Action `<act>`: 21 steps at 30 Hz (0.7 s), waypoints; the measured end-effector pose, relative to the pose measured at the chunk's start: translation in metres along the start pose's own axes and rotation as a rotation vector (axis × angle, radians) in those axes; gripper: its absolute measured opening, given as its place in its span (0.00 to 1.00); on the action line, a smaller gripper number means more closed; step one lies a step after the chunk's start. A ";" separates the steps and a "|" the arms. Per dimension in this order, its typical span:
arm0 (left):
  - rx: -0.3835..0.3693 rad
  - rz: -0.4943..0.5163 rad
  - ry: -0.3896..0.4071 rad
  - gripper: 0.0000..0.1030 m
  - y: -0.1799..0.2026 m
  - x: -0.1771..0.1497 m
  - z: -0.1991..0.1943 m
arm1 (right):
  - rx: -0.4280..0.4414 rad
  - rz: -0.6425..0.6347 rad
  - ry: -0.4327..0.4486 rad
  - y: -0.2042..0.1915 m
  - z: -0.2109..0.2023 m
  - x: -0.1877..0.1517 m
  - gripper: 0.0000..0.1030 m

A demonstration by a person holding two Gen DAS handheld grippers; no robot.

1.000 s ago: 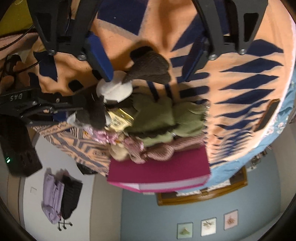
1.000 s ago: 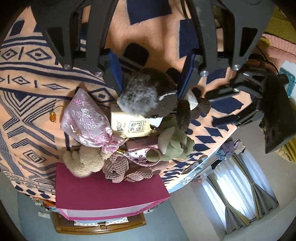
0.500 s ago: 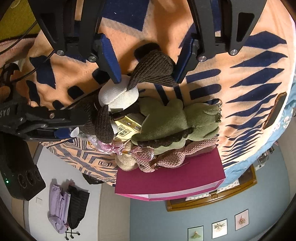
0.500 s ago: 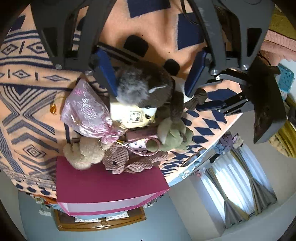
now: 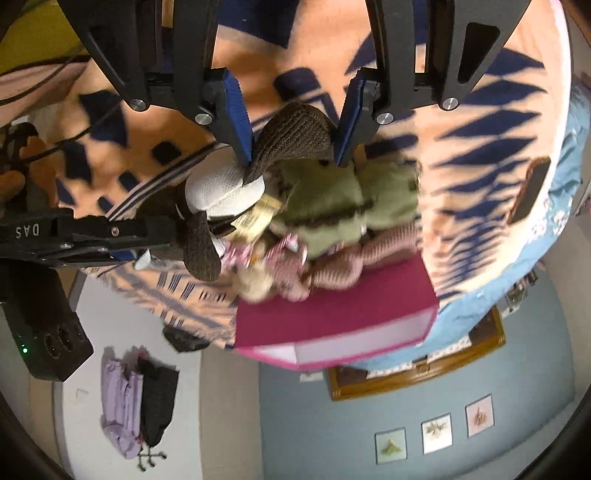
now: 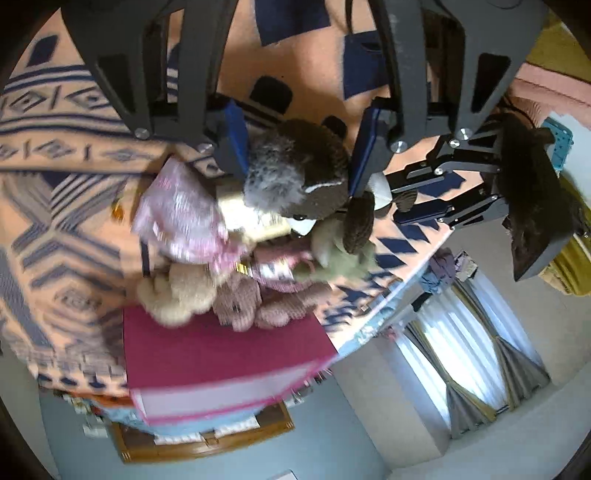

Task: Organize objects
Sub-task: 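Lift the plush dog with the left gripper and carry it over the pink box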

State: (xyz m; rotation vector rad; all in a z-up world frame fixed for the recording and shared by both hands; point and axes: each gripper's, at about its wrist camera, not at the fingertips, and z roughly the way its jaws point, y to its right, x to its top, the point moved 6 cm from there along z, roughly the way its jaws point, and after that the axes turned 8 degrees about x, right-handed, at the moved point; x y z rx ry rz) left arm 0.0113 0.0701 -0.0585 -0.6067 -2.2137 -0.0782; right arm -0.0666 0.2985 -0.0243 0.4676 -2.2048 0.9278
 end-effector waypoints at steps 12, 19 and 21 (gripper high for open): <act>0.000 -0.022 0.156 0.43 -0.039 0.084 -0.021 | 0.042 -0.101 0.154 -0.020 -0.021 0.088 0.51; 0.025 -0.023 0.164 0.43 -0.063 0.123 -0.003 | 0.062 -0.123 0.168 -0.011 -0.002 0.141 0.51; 0.029 -0.026 0.159 0.43 -0.071 0.131 0.004 | 0.063 -0.124 0.169 -0.007 0.005 0.153 0.51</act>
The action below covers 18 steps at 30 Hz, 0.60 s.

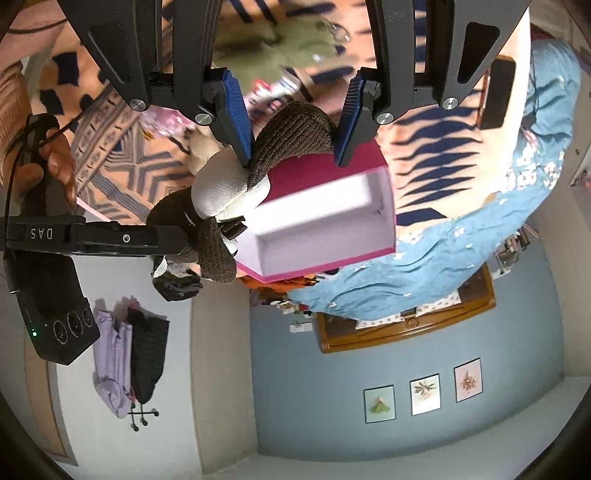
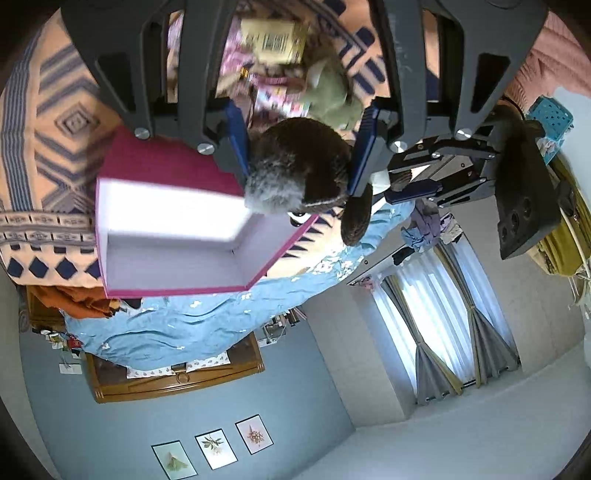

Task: Organize objects
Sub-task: 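Lift the plush dog with the left gripper and carry it over the pink box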

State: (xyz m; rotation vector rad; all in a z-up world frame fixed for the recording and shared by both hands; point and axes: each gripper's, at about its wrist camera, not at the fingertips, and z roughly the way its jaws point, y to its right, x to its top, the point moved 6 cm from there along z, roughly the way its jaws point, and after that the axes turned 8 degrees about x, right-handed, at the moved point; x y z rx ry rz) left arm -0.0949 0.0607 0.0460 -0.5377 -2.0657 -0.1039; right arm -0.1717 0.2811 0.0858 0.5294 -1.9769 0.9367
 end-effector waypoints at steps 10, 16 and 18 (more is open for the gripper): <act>0.023 -0.063 -0.052 0.43 -0.039 0.029 0.061 | -0.025 0.036 -0.002 0.034 0.045 0.035 0.51; 0.040 -0.088 -0.089 0.42 -0.051 0.032 0.097 | -0.033 0.072 -0.020 0.056 0.070 0.044 0.51; 0.046 -0.089 -0.106 0.42 -0.053 0.031 0.108 | -0.032 0.093 -0.029 0.066 0.077 0.044 0.51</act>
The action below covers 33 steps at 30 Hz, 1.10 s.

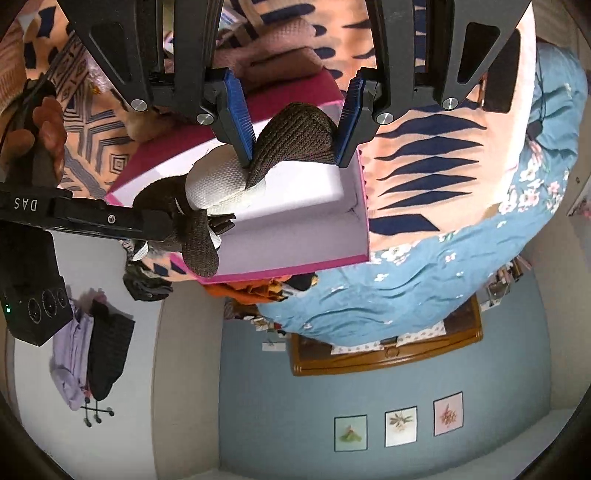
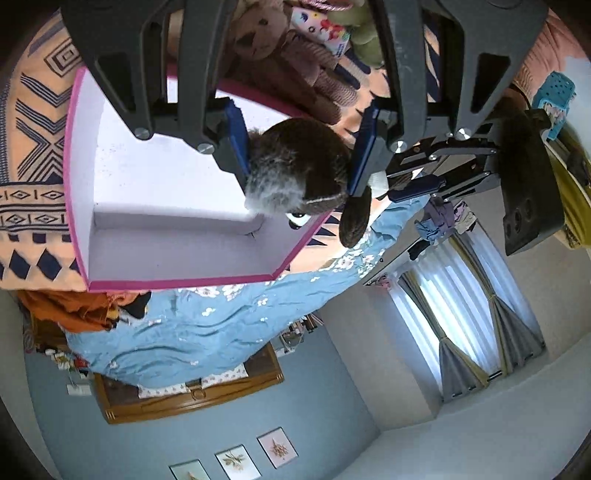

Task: Organize objects
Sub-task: 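Lift the plush dog with the left gripper and carry it over the pink box, then open the left gripper to drop the plush dog into the box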

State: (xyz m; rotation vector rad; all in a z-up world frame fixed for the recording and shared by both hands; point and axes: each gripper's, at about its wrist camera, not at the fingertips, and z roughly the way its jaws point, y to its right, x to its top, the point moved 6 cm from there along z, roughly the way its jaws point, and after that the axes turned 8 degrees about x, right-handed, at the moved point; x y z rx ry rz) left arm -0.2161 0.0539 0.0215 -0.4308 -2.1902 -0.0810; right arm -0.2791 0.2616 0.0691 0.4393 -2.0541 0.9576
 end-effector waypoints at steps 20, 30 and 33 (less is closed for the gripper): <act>0.071 0.032 -0.085 0.42 -0.005 -0.014 0.043 | -0.078 0.112 -0.155 0.055 0.047 -0.024 0.57; 0.111 0.059 -0.108 0.42 0.001 -0.019 0.036 | -0.162 0.024 -0.211 0.056 0.029 -0.036 0.60; 0.101 0.037 -0.119 0.42 -0.002 -0.021 0.034 | -0.149 0.002 -0.250 0.053 0.033 -0.041 0.60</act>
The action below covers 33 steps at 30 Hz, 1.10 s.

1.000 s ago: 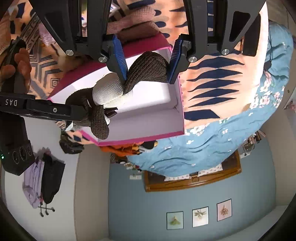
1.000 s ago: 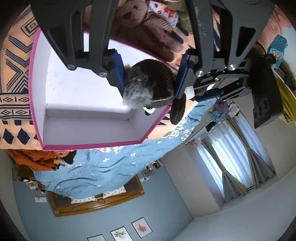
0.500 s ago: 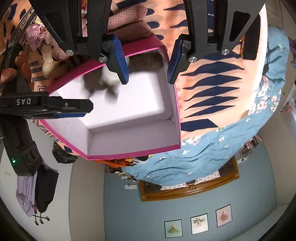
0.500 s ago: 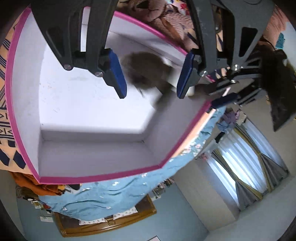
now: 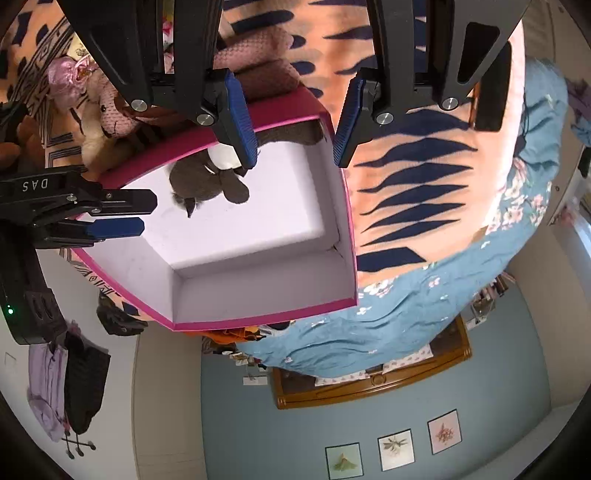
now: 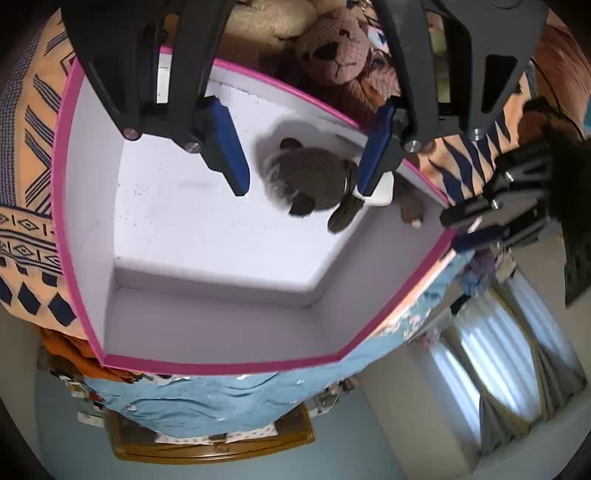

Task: Organize objects
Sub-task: 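Open the left gripper to drop the plush dog into the box, then lower the left gripper onto the green plush dinosaur and grasp it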

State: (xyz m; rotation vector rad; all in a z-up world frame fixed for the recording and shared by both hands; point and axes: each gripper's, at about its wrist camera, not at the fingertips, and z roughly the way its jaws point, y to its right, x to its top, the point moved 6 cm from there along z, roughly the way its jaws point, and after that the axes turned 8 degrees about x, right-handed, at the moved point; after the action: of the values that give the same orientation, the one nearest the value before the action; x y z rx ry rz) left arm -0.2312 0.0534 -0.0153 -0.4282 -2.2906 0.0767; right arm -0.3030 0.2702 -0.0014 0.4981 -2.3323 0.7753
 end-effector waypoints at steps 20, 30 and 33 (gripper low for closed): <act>-0.018 -0.081 0.036 0.55 -0.009 -0.021 -0.021 | 0.164 -0.021 -0.037 -0.023 -0.002 -0.009 0.66; -0.097 -0.181 0.219 0.78 -0.027 -0.037 -0.084 | 0.205 -0.085 0.091 -0.069 -0.059 -0.046 0.66; -0.086 -0.195 0.236 0.80 -0.030 -0.050 -0.098 | 0.210 -0.112 0.082 -0.084 -0.064 -0.068 0.66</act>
State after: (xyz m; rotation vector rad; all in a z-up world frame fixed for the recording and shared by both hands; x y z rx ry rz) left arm -0.1371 0.0006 0.0229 -0.2408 -2.0953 -0.1624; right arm -0.1814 0.2572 0.0277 0.6694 -2.1395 0.9734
